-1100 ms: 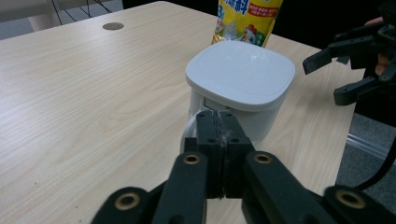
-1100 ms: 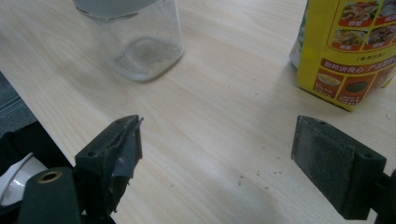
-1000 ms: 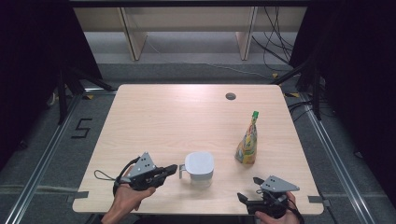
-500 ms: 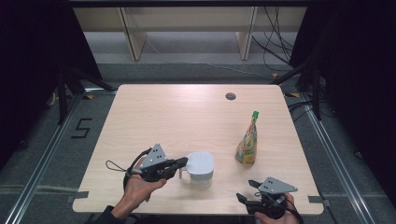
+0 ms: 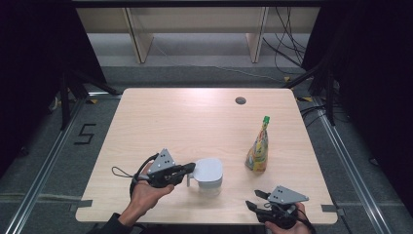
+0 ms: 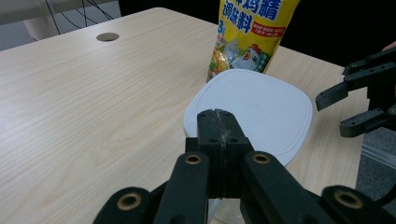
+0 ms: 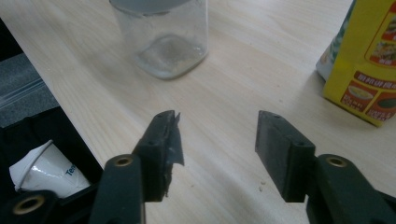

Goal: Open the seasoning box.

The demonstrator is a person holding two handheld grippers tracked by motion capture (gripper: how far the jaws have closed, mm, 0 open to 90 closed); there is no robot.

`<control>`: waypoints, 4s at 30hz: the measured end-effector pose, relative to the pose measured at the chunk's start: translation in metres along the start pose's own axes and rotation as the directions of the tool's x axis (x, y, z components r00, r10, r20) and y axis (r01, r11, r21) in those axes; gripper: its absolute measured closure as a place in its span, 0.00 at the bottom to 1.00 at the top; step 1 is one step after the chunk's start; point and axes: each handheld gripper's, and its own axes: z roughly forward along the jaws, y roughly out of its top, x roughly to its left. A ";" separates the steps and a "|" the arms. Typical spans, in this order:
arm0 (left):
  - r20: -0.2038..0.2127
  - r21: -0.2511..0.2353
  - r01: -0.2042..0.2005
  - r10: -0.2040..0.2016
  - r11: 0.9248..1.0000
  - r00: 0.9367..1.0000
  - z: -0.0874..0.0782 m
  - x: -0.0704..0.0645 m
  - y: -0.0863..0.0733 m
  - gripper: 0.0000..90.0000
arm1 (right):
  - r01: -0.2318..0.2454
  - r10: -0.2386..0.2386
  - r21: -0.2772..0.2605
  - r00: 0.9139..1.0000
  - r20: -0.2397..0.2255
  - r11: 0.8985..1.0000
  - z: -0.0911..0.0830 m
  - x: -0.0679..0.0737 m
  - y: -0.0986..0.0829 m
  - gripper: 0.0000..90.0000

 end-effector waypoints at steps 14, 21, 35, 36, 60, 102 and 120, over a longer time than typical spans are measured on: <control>0.002 -0.017 0.003 -0.003 1.000 1.000 -0.002 0.002 -0.004 0.99 | 0.066 -0.068 -0.175 0.998 -0.010 0.982 0.004 0.006 0.035 0.89; 0.005 -0.021 0.019 -0.019 1.000 1.000 -0.003 0.003 -0.005 0.99 | 0.106 -0.116 -0.197 0.992 -0.039 0.975 0.025 0.010 0.062 0.98; 0.002 -0.022 0.029 -0.029 0.999 1.000 -0.003 0.003 -0.007 0.99 | 0.120 -0.132 -0.180 0.990 -0.055 0.976 0.037 0.022 0.080 0.99; 0.004 -0.022 0.027 -0.027 0.999 1.000 -0.003 0.003 -0.007 0.99 | 0.150 -0.163 -0.185 0.985 -0.059 0.971 0.038 0.021 0.082 0.99; -0.003 0.087 0.036 -0.036 0.996 0.999 -0.041 0.006 -0.048 0.43 | 0.226 -0.244 -0.200 0.967 -0.068 0.953 0.048 0.048 0.109 1.00; -0.053 0.171 0.079 -0.071 0.982 0.996 -0.054 0.012 -0.090 0.32 | 0.020 0.030 -0.184 0.965 0.262 0.983 -0.012 0.006 0.042 0.57; -0.037 0.182 0.078 -0.072 0.980 0.997 -0.048 0.011 -0.091 0.32 | -0.084 0.160 -0.200 0.901 0.403 0.976 0.019 -0.025 0.036 0.27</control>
